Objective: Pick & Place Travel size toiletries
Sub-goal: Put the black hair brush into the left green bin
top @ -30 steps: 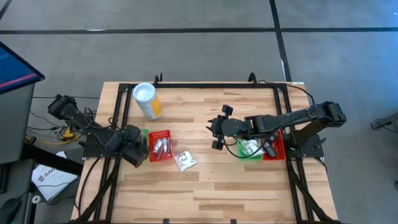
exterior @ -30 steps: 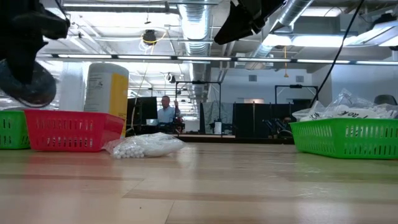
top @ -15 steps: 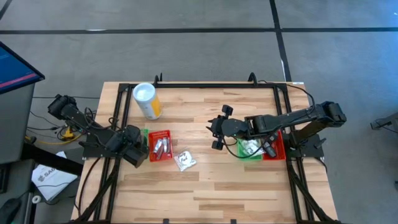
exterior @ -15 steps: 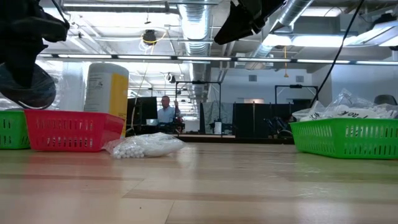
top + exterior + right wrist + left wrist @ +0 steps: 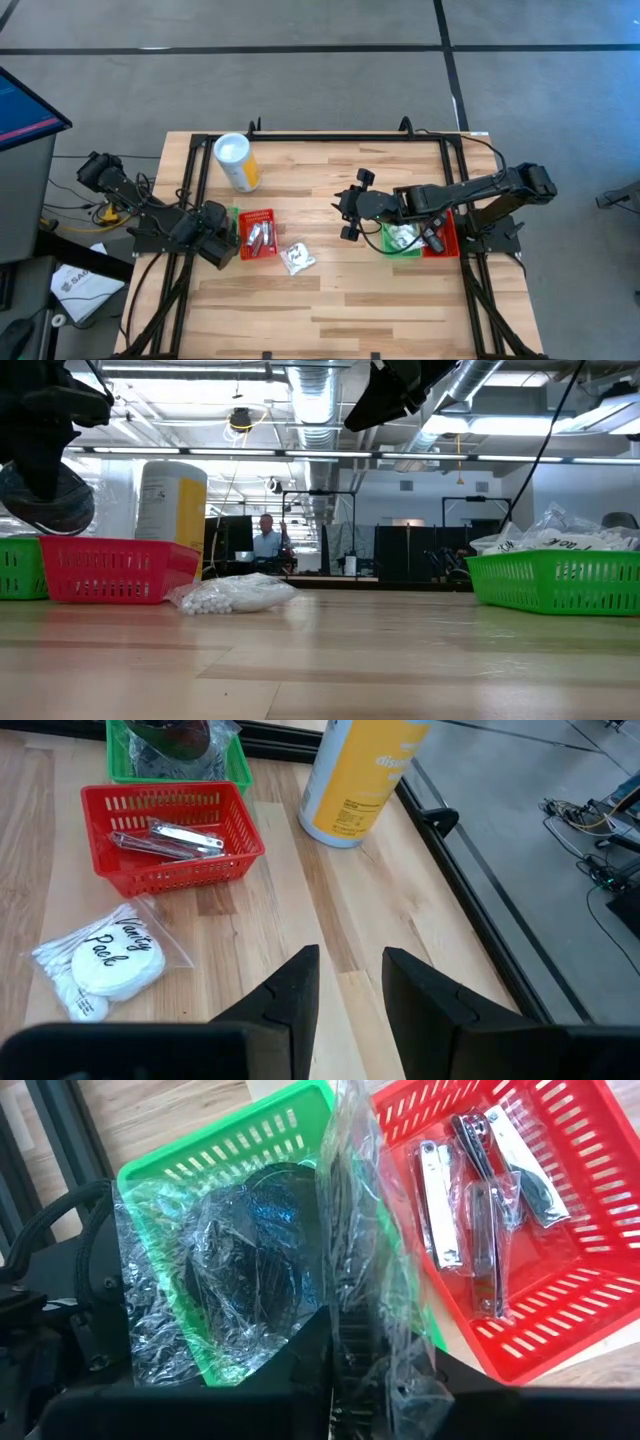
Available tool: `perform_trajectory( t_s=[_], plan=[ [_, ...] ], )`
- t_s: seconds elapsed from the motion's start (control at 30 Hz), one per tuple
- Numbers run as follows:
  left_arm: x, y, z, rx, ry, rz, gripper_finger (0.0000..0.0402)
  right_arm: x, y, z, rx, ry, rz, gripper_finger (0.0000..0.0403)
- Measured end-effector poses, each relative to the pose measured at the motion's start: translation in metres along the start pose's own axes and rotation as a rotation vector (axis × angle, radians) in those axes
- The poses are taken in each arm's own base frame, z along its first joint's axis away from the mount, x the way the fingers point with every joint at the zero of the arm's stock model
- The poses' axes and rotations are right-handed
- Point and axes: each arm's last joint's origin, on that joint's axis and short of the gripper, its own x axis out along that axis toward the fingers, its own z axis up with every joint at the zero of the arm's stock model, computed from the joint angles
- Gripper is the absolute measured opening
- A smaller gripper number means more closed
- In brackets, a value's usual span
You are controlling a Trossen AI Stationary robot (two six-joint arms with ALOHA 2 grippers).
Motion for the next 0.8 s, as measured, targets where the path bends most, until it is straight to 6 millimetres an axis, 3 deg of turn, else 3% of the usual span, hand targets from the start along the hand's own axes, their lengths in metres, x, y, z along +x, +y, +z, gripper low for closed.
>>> perform_trajectory(
  t_s=[0.8],
  plan=[
    [0.0002,0.0044,0.0009,0.028,-0.014,0.044,0.0124,0.0,0.0,0.0,0.0,0.0,0.0,0.0103]
  ],
)
